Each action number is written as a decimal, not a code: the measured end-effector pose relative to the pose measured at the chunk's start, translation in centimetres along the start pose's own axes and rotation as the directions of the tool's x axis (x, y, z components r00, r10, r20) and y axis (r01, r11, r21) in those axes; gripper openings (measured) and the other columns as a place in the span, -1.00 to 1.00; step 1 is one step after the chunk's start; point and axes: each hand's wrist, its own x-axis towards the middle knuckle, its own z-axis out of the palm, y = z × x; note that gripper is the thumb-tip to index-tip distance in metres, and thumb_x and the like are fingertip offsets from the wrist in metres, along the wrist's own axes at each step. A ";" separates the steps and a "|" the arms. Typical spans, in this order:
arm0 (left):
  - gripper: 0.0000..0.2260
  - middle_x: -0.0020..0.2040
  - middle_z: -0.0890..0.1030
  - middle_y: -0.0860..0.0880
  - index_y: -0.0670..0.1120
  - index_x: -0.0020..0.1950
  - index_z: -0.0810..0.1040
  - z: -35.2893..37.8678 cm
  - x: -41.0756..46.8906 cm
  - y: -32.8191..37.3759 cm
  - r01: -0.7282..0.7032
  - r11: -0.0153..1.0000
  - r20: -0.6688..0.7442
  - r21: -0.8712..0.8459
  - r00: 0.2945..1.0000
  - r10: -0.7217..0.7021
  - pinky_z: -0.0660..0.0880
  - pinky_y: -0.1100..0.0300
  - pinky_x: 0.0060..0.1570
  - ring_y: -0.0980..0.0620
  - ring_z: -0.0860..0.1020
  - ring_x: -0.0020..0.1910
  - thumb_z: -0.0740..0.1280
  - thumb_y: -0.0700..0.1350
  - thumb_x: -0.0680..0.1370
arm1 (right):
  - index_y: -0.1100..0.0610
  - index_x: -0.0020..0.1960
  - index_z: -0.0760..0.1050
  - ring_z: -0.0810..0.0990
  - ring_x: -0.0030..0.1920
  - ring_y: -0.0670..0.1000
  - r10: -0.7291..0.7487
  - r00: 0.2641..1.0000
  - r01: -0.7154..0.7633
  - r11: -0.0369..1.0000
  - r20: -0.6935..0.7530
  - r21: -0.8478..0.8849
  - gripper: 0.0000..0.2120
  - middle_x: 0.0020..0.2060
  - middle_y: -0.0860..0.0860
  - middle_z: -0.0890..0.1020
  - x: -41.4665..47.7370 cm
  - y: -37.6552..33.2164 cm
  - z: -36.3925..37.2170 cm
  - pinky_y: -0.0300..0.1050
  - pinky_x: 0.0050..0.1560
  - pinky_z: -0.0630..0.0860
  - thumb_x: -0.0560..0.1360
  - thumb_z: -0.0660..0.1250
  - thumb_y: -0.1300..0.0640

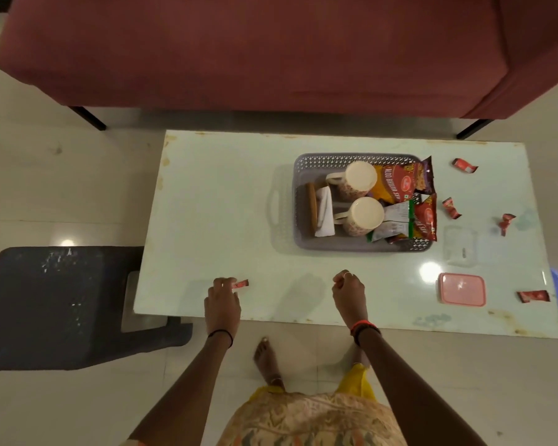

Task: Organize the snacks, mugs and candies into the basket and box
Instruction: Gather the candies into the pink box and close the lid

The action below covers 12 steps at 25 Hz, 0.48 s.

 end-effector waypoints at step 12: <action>-0.82 0.11 0.51 -0.12 -0.14 0.15 0.44 2.8 6.2 -2.8 -0.214 0.965 0.124 0.152 0.973 0.197 0.42 0.05 0.06 -0.10 0.48 0.09 0.16 -0.11 0.60 | 0.33 -0.06 0.55 0.59 0.00 0.23 0.065 0.989 -0.062 0.998 -0.134 0.028 -0.83 -0.06 0.23 0.65 1.9 2.6 1.3 -0.15 -0.08 0.42 0.49 0.18 0.38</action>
